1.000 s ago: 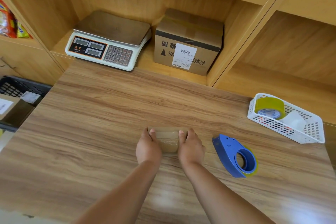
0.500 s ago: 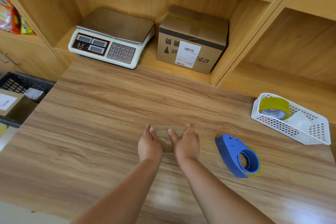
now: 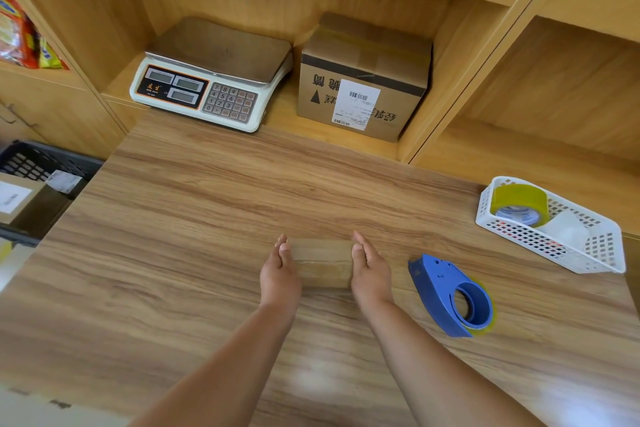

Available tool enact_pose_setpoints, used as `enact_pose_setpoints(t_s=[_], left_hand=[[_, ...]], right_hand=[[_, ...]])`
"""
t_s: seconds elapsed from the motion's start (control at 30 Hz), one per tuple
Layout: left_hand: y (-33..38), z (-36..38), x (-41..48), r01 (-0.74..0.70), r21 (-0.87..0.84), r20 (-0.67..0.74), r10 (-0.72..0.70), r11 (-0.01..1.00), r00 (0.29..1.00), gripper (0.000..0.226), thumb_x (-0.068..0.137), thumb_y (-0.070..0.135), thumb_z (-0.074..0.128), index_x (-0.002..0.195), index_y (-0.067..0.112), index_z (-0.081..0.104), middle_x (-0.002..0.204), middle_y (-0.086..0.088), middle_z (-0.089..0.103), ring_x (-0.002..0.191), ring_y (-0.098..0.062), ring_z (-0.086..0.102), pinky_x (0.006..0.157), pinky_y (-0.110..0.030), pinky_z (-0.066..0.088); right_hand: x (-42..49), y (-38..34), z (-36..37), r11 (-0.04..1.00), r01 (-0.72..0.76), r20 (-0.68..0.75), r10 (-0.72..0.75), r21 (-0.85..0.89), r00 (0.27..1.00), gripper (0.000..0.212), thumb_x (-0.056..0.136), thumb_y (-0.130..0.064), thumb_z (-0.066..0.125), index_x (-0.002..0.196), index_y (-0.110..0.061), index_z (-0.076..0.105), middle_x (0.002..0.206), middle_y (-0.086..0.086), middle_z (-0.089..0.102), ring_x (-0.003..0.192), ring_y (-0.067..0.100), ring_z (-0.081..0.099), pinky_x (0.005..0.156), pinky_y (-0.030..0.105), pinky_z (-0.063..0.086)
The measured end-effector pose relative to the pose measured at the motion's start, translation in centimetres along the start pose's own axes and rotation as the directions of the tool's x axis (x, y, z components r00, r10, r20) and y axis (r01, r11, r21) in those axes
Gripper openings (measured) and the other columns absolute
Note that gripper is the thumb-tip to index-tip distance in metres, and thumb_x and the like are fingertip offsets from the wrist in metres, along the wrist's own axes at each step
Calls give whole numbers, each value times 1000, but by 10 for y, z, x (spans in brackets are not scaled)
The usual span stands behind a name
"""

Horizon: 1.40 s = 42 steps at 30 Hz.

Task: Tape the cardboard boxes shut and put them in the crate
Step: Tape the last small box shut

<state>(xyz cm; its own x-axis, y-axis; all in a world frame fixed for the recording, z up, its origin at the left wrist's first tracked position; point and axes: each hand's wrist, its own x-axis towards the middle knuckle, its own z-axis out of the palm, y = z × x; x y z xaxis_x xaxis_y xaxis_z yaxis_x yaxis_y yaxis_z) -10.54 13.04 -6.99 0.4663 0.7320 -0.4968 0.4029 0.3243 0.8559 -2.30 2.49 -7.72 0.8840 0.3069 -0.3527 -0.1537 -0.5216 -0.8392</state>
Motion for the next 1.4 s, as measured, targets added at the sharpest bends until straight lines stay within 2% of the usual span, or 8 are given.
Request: enact_pose_setpoints(t_s=[0.17,0.47,0.57,0.63,0.83,1.0,1.13,1.4], left_hand=[[4,-7,2,63,56,117,-70,996,991,47,103,38,22,149,28,23,159,7,9,146,-9,5,114,-26,7],[-9,-24,-14,1,99,-67,6,995,998,36,101,21,40,134,12,53,136,-3,54,127,-18,47,106,-26,33],[-6,-21,-18,21,74,-18,-19,997,1000,36,100,25,43,131,13,56,134,-2,56,127,-15,47,111,-34,34],[-3,-19,-19,27,80,-3,-27,996,1000,37,98,27,46,131,14,58,132,-1,58,126,-15,49,109,-32,36],[10,-16,-18,46,159,-68,-36,986,997,35,98,25,48,129,14,58,127,-3,62,119,-19,54,86,-19,35],[27,-11,-18,-80,126,-10,82,989,997,33,97,25,49,129,22,59,128,7,60,122,-12,51,98,-23,38],[42,-1,-21,-222,113,100,211,969,972,33,97,18,48,126,27,60,140,10,48,137,-5,33,110,-23,26],[42,1,-35,-428,233,333,342,873,879,30,97,16,50,122,28,62,148,14,35,142,-4,17,115,-25,19]], right_hand=[[1,-3,-20,995,39,104,-29,-90,994,40,103,-29,35,141,-21,45,140,-7,49,134,11,39,106,19,25],[-5,5,-31,981,99,66,-89,-169,994,41,98,-20,43,137,-32,49,136,-4,51,130,8,40,110,28,29],[-7,4,-30,979,96,101,-79,-180,992,46,95,-24,43,133,-51,44,127,-1,54,101,9,50,105,37,39],[-7,1,-31,972,97,110,-75,-215,991,44,97,-23,42,133,-49,46,125,-2,51,95,13,52,101,39,43],[-7,-8,-34,935,139,123,-104,-327,987,37,97,-19,45,132,-31,53,131,0,50,123,14,46,102,25,32],[-15,-5,-41,924,156,67,-141,-350,988,33,92,-21,58,124,-22,60,121,-3,53,112,10,50,94,19,35],[-22,-5,-38,925,167,-2,-178,-340,984,7,85,-15,67,90,-21,66,104,-5,57,93,4,49,76,0,31],[-33,2,-39,923,167,57,-157,-347,986,23,81,-20,70,66,-31,58,90,-5,58,83,4,54,69,6,36]])
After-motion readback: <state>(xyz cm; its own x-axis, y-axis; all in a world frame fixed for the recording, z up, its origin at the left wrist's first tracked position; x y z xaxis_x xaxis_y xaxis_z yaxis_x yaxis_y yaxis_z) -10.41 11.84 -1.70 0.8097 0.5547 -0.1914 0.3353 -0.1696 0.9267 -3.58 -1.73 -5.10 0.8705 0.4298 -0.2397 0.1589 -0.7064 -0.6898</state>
